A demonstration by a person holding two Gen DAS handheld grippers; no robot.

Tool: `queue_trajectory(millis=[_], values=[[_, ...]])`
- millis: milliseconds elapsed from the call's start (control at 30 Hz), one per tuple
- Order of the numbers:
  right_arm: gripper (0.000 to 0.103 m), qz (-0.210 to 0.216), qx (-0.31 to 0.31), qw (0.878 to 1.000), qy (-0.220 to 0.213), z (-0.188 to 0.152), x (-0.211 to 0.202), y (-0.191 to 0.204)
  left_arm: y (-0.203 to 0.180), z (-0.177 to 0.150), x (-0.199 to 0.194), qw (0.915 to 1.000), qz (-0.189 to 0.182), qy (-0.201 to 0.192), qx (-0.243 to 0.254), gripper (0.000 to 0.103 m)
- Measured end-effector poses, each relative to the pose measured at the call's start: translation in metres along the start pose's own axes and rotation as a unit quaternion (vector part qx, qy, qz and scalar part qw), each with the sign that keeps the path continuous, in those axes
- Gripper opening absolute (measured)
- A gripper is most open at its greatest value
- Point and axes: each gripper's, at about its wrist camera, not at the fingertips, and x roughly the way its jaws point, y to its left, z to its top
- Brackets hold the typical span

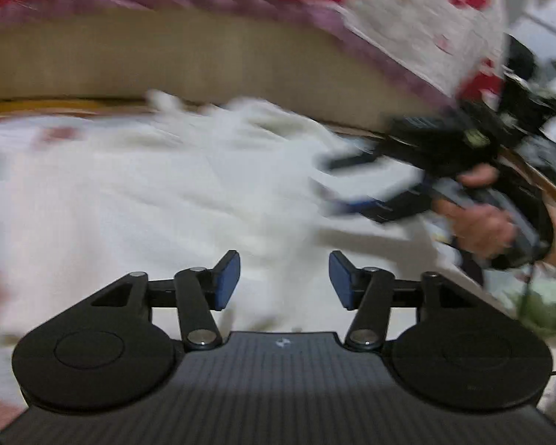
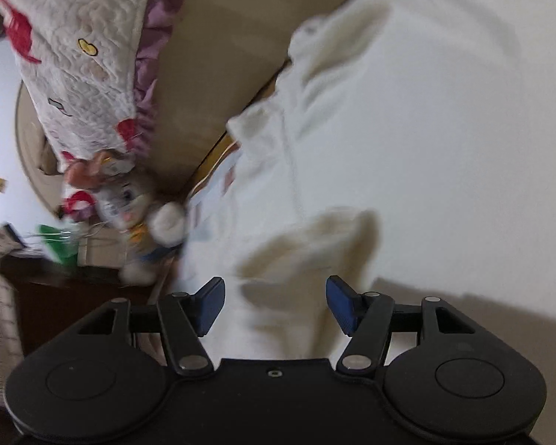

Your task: Fold clothes

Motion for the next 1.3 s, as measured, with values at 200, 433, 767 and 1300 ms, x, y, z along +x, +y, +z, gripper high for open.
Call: queue_trajectory(millis=[200, 433, 767, 1300], values=[[0.072, -0.089, -0.016, 0.996, 0.021, -0.007, 0.011, 0.010, 0.083, -0.021, -0.004, 0.9797, 0.190, 0.006, -0.063, 0.053], [0.030, -0.140, -0.149, 0.979, -0.015, -0.009, 0.057, 0.036, 0.146, -0.028, -0.022, 0.9588, 0.212, -0.064, -0.178, 0.053], [0.024, -0.118, -0.368, 0.905, -0.176, 0.027, -0.001, 0.159, 0.104, -0.026, -0.001, 0.9917, 0.108, -0.004, -0.070, 0.063], [0.023, -0.240, -0.333, 0.904, -0.117, 0.040, 0.016, 0.057, 0.083, -0.040, 0.032, 0.9726, 0.221, 0.074, 0.001, 0.014]])
